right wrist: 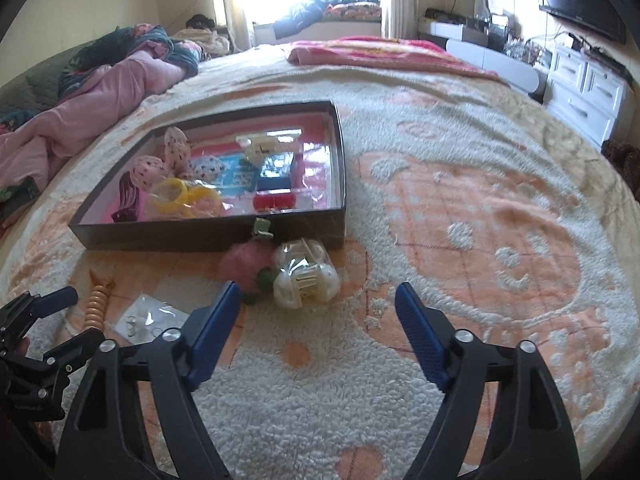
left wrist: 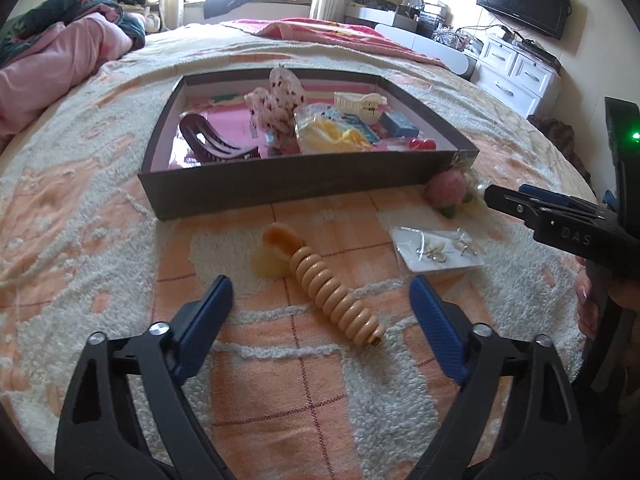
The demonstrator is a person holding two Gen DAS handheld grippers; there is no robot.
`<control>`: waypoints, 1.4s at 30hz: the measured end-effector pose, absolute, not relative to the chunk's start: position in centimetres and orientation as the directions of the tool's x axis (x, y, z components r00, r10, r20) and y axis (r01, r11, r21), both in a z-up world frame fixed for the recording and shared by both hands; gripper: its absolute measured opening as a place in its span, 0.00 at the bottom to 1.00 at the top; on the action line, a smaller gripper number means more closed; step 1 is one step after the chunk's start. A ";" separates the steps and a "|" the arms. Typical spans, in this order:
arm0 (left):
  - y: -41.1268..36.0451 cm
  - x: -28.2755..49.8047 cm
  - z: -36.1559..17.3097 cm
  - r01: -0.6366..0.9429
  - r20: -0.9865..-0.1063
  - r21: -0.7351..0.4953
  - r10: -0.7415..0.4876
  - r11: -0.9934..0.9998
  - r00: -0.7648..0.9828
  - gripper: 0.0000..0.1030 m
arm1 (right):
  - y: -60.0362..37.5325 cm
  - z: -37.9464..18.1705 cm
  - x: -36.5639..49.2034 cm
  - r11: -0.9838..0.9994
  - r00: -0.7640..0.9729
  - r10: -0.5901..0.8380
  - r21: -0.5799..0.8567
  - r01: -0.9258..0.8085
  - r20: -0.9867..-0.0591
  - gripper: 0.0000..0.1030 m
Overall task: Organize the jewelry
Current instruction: 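Grasp the wooden spiral hair coil with left tool while right tool grasps the clear pearl ball clip, then carry the spiral coil and pearl ball clip into the tray and open both tools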
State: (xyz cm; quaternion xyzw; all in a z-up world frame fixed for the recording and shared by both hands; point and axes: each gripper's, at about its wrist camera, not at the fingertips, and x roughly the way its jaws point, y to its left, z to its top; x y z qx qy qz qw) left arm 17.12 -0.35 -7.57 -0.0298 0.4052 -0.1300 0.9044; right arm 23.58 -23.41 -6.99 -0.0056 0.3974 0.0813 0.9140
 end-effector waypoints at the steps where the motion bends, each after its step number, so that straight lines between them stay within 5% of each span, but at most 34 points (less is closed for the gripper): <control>1: -0.4 17.2 -7.7 0.212 -0.726 -0.161 -0.261 0.964 0.636 0.69 | -23.5 -7.2 23.8 0.987 0.664 0.146 0.058 -0.152 -0.733 0.69; 17: -0.3 18.6 -8.4 0.217 -0.728 -0.210 -0.301 0.953 0.616 0.20 | -23.2 -9.0 26.0 0.973 0.613 0.217 0.118 -0.199 -0.760 0.37; 21: -0.2 18.5 -8.4 0.218 -0.724 -0.220 -0.309 0.951 0.616 0.11 | -23.2 -9.0 26.1 0.968 0.610 0.241 0.138 -0.211 -0.755 0.36; 42: -1.3 17.0 -5.7 0.276 -0.672 -0.225 -0.354 0.934 0.650 0.11 | -24.9 -6.3 22.9 0.964 0.693 0.264 0.197 -0.176 -0.671 0.35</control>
